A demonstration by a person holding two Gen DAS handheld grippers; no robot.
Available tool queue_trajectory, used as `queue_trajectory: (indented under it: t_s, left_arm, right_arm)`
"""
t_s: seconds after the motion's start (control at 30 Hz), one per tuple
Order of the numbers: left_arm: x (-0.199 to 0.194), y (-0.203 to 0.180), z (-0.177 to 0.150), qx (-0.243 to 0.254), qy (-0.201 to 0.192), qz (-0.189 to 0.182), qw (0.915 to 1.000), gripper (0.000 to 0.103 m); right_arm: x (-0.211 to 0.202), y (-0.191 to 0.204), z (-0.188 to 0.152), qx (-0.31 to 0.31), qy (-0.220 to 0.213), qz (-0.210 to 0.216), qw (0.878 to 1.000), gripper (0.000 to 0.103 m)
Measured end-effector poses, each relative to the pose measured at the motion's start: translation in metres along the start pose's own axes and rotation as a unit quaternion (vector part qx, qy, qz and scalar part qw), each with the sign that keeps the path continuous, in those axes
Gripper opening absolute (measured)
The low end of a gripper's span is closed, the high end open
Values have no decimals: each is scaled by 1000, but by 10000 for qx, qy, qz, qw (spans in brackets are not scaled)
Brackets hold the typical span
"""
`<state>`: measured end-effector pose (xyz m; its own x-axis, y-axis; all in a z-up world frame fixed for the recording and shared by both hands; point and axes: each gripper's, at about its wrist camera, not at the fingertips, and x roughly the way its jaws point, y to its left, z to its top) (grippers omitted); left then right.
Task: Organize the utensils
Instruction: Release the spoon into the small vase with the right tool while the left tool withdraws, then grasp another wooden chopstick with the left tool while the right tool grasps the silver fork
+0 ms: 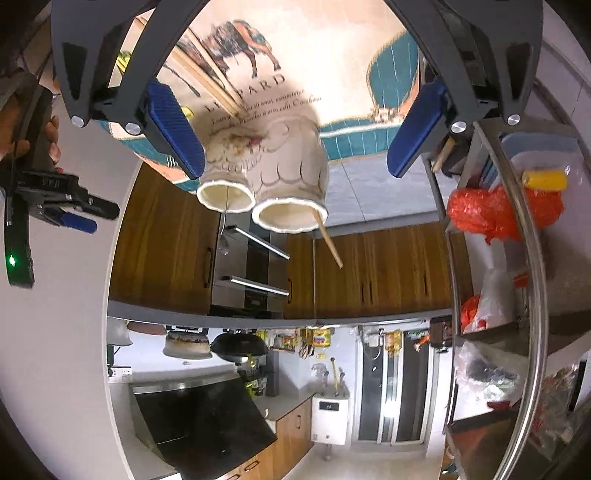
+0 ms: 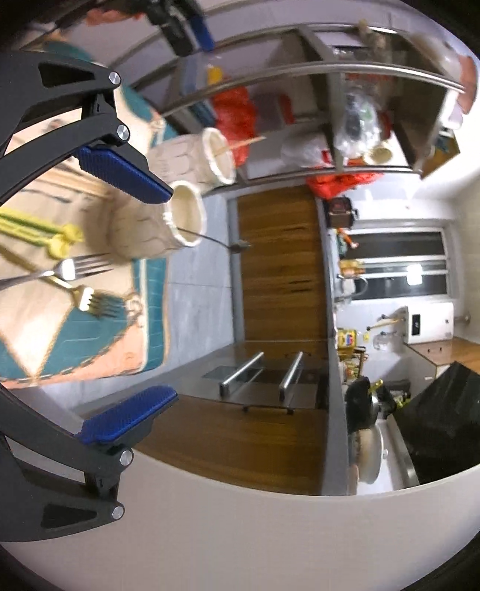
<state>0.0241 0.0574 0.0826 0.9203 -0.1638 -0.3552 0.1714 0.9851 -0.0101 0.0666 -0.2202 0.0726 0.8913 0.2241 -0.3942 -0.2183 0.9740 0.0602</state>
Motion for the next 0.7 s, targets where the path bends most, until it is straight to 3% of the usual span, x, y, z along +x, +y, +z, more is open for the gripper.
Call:
queue_trajectory:
  t_s: [0.17, 0.3, 0.7]
  left_arm:
    - [-3, 3, -11, -272, 246, -85, 9993, 97]
    - [-2, -1, -20, -213, 391, 72, 9990, 97]
    - [22, -22, -53, -165, 1189, -13, 9928, 97]
  right_arm:
    - [-3, -3, -24, 65, 301, 135, 9994, 98]
    - [-2, -2, -38, -10, 547, 154, 9984, 98]
    - [0, -11, -72, -163, 1206, 126, 9925, 98]
